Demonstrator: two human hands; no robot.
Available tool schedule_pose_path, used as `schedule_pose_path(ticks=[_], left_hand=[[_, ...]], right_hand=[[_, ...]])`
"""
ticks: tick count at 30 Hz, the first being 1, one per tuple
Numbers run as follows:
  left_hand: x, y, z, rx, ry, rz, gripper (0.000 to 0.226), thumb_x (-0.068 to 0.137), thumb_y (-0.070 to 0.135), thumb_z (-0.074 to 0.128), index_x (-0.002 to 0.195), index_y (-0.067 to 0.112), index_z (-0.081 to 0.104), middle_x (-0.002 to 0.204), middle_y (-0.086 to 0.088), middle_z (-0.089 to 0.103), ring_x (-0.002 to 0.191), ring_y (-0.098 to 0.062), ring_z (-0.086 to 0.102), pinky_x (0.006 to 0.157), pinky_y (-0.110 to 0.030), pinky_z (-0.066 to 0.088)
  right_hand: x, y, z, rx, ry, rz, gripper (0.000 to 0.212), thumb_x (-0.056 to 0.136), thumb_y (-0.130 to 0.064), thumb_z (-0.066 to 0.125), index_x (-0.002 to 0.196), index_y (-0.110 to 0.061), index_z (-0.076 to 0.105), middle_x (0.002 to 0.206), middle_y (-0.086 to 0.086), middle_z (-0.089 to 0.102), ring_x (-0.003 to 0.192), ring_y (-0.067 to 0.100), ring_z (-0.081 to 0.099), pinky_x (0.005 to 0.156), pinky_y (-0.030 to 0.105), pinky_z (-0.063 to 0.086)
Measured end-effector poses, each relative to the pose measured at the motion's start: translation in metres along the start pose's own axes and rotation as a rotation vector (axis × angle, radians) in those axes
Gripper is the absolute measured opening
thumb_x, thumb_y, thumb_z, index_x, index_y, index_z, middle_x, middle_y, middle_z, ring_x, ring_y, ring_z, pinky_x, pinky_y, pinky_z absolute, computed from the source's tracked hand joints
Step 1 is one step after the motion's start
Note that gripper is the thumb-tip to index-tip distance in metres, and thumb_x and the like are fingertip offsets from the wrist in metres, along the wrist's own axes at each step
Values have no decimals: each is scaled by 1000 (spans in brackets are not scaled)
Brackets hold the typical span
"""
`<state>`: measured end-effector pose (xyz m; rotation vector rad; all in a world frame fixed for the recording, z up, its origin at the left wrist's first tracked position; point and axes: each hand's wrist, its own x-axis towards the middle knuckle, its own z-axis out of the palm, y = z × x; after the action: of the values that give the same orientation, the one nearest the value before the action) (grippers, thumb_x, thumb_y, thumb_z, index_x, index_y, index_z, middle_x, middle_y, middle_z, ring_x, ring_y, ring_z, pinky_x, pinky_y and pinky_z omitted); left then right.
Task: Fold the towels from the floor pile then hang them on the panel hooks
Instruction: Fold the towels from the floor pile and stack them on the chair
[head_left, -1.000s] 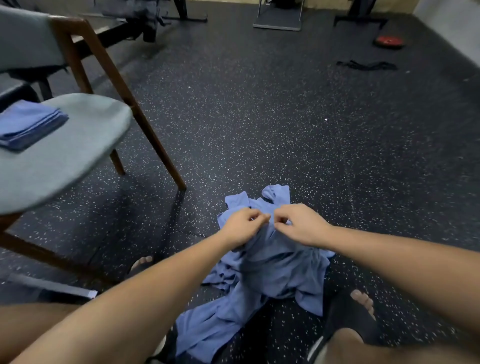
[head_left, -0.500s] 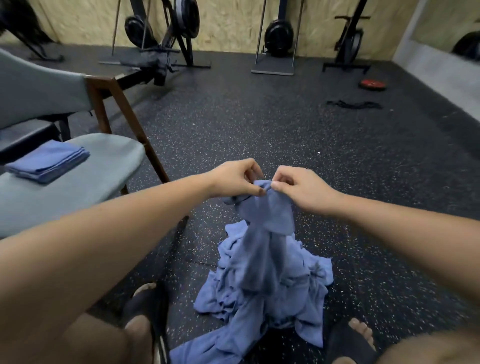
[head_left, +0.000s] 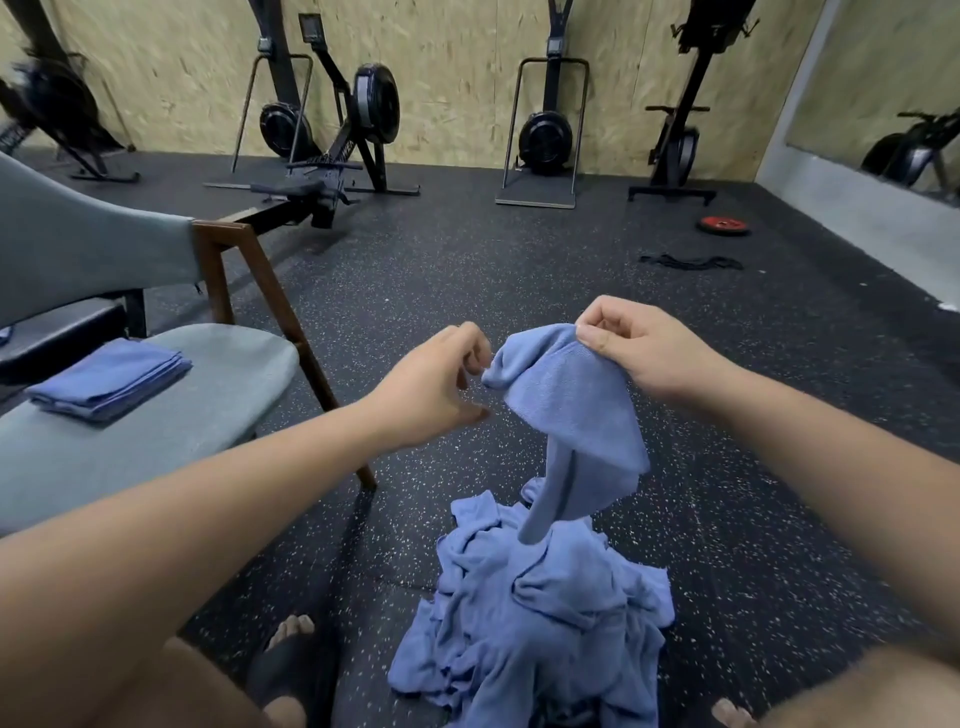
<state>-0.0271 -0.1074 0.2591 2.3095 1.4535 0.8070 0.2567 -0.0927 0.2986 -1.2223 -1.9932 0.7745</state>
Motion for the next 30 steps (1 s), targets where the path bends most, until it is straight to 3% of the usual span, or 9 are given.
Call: schedule_pose_path(ticks=[4, 7, 12, 15, 18, 21, 23, 27, 30], left_hand=[[0, 16, 2, -75, -5, 108, 56, 74, 24, 95, 119, 34, 63, 113, 10, 59, 93, -5, 63, 82, -21, 52], [6, 25, 4, -191, 0, 90, 35, 81, 14, 88, 109, 26, 70, 98, 8, 71, 86, -6, 68, 76, -22, 54], [11, 24, 5, -461, -75, -47, 12, 87, 9, 80, 95, 16, 74, 82, -1, 72, 74, -17, 67, 75, -48, 61], [15, 21, 0, -416, -8, -34, 8, 88, 17, 77, 93, 22, 77, 85, -2, 76, 75, -12, 66, 81, -48, 60], [17, 19, -4, -354, 13, -28, 7, 91, 16, 76, 93, 22, 79, 84, -2, 78, 75, -15, 73, 81, -46, 64], [15, 18, -6, -326, 5, -23, 11, 93, 10, 75, 92, 20, 80, 80, -3, 77, 70, -17, 74, 75, -42, 65], [15, 17, -7, -293, 44, -4, 13, 91, 10, 75, 91, 22, 78, 82, 0, 75, 69, -11, 68, 73, -34, 61], [14, 12, -14, -291, 49, 32, 11, 91, 7, 72, 92, 18, 71, 92, 5, 73, 86, -8, 68, 85, -32, 54], [10, 14, -17, -501, -71, -31, 17, 93, 1, 72, 102, 13, 65, 90, 2, 70, 81, -14, 61, 78, -35, 49]], right_hand=[[0, -6, 1, 28, 31, -31, 17, 108, -25, 62, 95, -19, 70, 83, 0, 62, 75, 10, 49, 72, 35, 38], [-2, -7, 8, 63, 47, -35, 15, 107, -23, 64, 95, -17, 72, 80, 3, 64, 74, 12, 50, 72, 35, 40], [-6, 1, 15, 52, 72, -11, 14, 105, -23, 68, 94, -18, 76, 84, 12, 74, 71, 10, 55, 70, 34, 44], [-11, -1, 22, 55, 21, 31, 30, 106, -31, 67, 87, -9, 74, 70, -1, 66, 65, 7, 52, 64, 26, 45], [-15, -5, 32, 222, -88, 80, 45, 106, -43, 62, 80, -6, 64, 74, 2, 55, 71, 12, 49, 65, 26, 45], [-15, -5, 39, 209, -181, 37, 20, 101, -30, 75, 98, -10, 74, 94, 15, 77, 84, 15, 63, 80, 34, 51], [-13, -3, 41, 194, -139, 3, 9, 98, -17, 79, 99, -10, 75, 99, 24, 75, 84, 15, 64, 82, 36, 50], [-9, -9, 36, 237, 7, -22, 4, 96, -7, 77, 98, -4, 74, 92, 18, 77, 81, 12, 64, 78, 26, 51], [-6, -13, 32, 244, 48, -48, 3, 97, -4, 76, 96, -4, 73, 89, 13, 75, 82, 12, 64, 79, 26, 51]])
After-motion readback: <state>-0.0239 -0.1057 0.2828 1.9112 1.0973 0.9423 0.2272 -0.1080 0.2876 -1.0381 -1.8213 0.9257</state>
